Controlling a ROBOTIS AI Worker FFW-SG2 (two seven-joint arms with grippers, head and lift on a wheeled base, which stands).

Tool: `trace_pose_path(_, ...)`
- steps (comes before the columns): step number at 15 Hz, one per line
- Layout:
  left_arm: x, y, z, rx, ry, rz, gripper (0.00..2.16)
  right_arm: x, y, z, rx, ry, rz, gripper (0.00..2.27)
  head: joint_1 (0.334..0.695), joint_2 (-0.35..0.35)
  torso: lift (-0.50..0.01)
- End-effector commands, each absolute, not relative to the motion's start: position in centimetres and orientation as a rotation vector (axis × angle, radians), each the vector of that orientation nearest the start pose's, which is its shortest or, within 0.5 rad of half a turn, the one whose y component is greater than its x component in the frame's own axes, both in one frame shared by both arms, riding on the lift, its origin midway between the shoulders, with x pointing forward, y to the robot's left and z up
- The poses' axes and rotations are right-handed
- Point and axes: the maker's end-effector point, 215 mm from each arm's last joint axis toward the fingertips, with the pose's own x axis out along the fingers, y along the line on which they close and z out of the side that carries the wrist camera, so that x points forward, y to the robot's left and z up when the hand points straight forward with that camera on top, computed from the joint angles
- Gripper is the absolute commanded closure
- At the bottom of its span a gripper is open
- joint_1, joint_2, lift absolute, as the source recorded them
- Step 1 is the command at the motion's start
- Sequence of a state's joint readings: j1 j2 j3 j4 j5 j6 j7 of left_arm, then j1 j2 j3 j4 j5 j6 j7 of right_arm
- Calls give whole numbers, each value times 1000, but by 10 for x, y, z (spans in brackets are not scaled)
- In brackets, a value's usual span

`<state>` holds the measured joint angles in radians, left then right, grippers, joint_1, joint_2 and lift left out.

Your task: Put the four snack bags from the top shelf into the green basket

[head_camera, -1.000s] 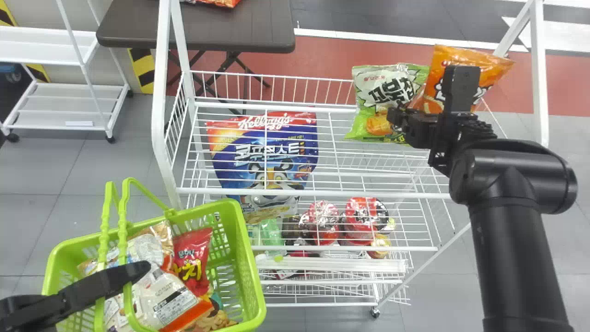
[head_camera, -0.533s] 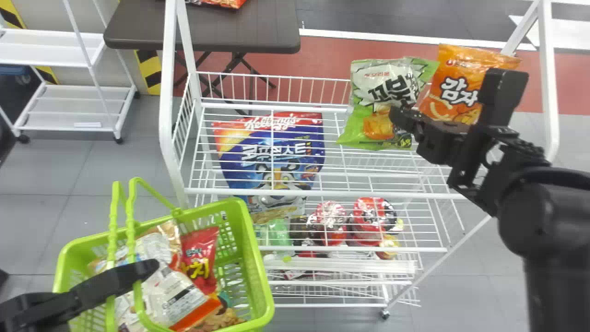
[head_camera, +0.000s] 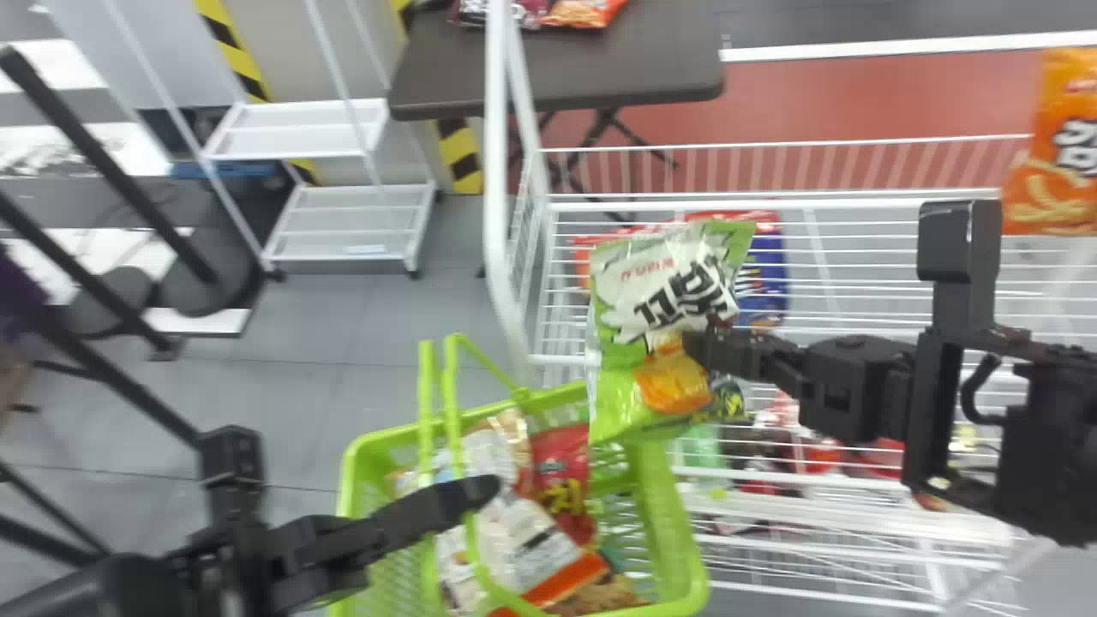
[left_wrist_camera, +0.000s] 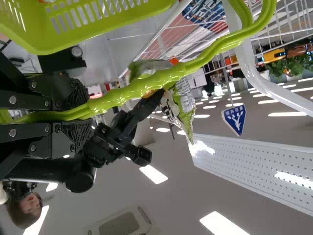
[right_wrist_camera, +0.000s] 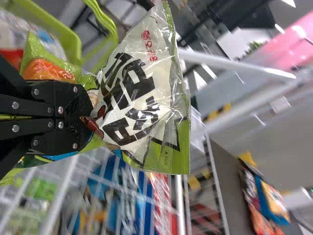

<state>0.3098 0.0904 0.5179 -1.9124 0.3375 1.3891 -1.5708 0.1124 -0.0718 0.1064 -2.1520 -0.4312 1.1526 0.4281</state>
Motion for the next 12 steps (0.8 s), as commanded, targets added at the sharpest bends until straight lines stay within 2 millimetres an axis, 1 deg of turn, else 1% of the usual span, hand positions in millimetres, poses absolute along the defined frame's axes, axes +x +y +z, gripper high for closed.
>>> trace_pose_path(1, 287, 202, -364, -1198, 635, -1047, 2148, 398, 29, -374, 412, 705, 900, 2246, 695, 282, 0)
trace_pose_path(3, 287, 202, -364, -1197, 634, -1049, 2148, 384, 49, -387, 452, 754, 943, 2246, 695, 350, 0)
trace_pose_path(5, 287, 203, -364, -1196, 635, -1048, 2148, 374, 61, -404, 452, 801, 959, 2246, 695, 350, 0)
trace_pose_path(6, 287, 202, -363, -1195, 634, -1051, 2148, 364, 64, -419, 430, 863, 962, 2246, 695, 350, 0)
trace_pose_path(8, 287, 202, -363, -1196, 633, -1052, 2148, 339, 53, -445, 379, 1012, 944, 2243, 695, 350, 0)
trace_pose_path(9, 287, 202, -363, -1198, 634, -1051, 2148, 336, 39, -454, 329, 1063, 916, 2061, 695, 350, 0)
trace_pose_path(10, 288, 202, -363, -1198, 633, -1051, 2148, 332, 29, -454, 300, 1119, 917, 1477, 695, 350, 0)
trace_pose_path(11, 288, 203, -363, -1197, 633, -1051, 2148, 332, 20, -451, 272, 1166, 919, 265, 695, 350, 0)
trace_pose_path(12, 289, 202, -363, -1196, 633, -1053, 2148, 339, 16, -449, 260, 1158, 915, -2, 695, 350, 0)
